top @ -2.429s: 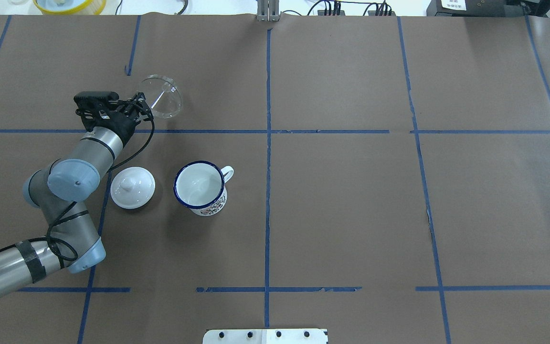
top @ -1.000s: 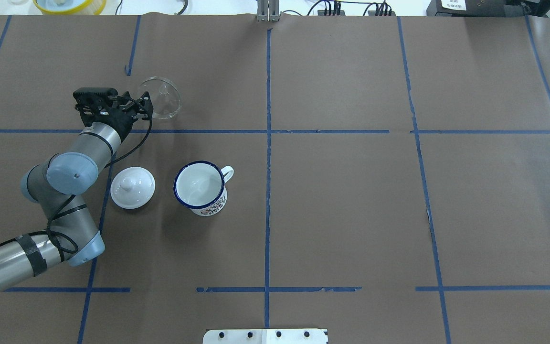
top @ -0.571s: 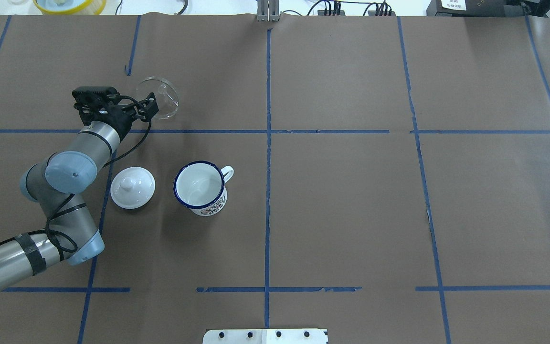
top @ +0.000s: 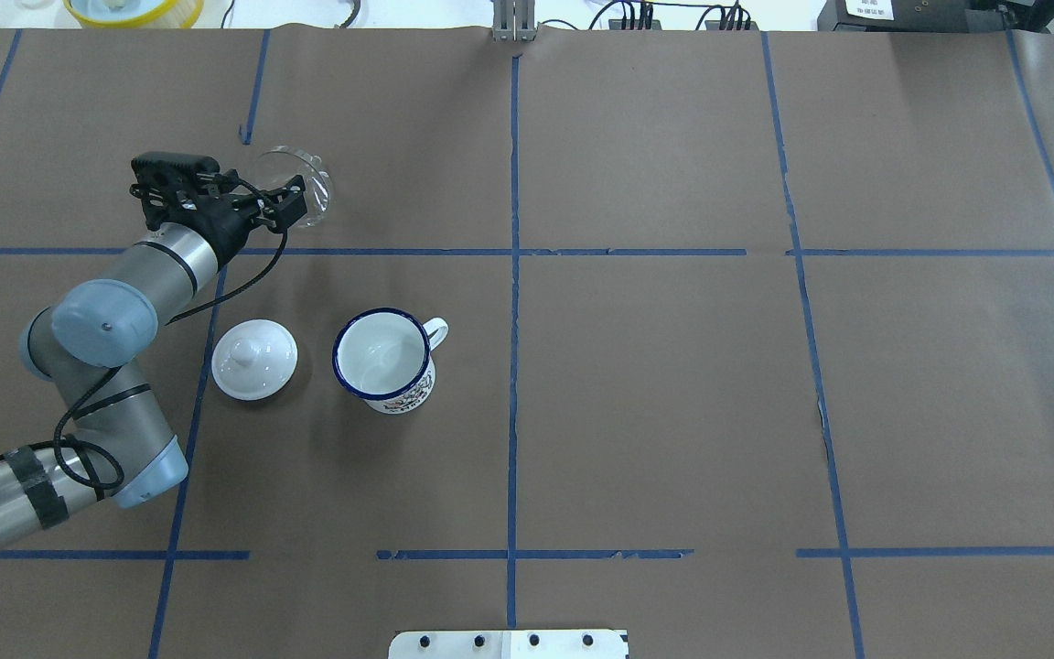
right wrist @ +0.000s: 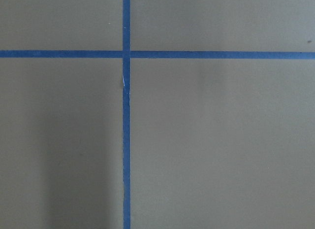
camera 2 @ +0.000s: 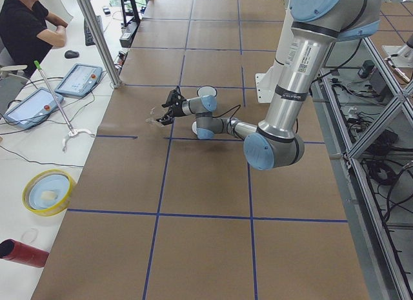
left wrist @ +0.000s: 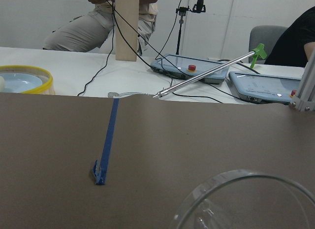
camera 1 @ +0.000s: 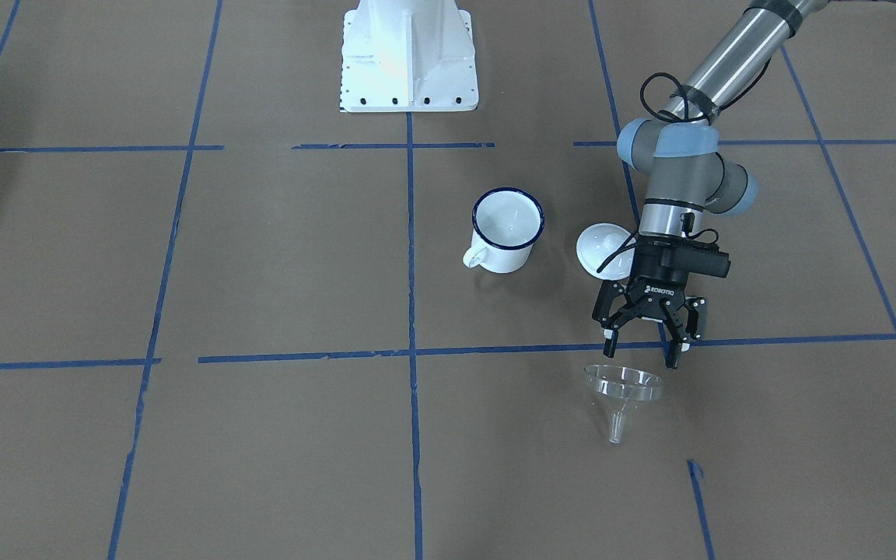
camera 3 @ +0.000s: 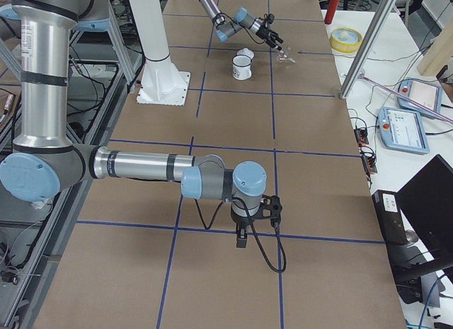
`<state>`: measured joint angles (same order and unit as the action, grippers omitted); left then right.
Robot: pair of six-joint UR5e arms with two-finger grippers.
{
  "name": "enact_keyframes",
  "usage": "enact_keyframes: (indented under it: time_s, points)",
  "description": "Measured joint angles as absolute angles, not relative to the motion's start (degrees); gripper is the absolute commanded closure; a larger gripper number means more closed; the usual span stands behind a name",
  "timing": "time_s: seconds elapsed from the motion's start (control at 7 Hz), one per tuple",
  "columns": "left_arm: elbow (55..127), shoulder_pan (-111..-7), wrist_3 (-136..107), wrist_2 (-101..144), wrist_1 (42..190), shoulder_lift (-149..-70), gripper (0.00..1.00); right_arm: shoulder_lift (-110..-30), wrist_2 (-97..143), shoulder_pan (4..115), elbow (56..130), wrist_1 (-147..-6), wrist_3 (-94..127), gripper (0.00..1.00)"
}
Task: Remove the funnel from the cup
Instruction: 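Open the left gripper and draw it back from the funnel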
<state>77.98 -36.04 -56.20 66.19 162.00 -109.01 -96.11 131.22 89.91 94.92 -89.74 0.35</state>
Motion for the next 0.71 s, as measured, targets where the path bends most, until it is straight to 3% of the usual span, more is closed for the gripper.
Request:
enact_keyframes:
  time_s: [0.71]
  points:
    - [97.61, -38.21, -56.78, 84.77, 156.27, -92.13, 0.0, -96.13, 131.22, 89.91, 94.92, -89.74, 0.35, 0.0]
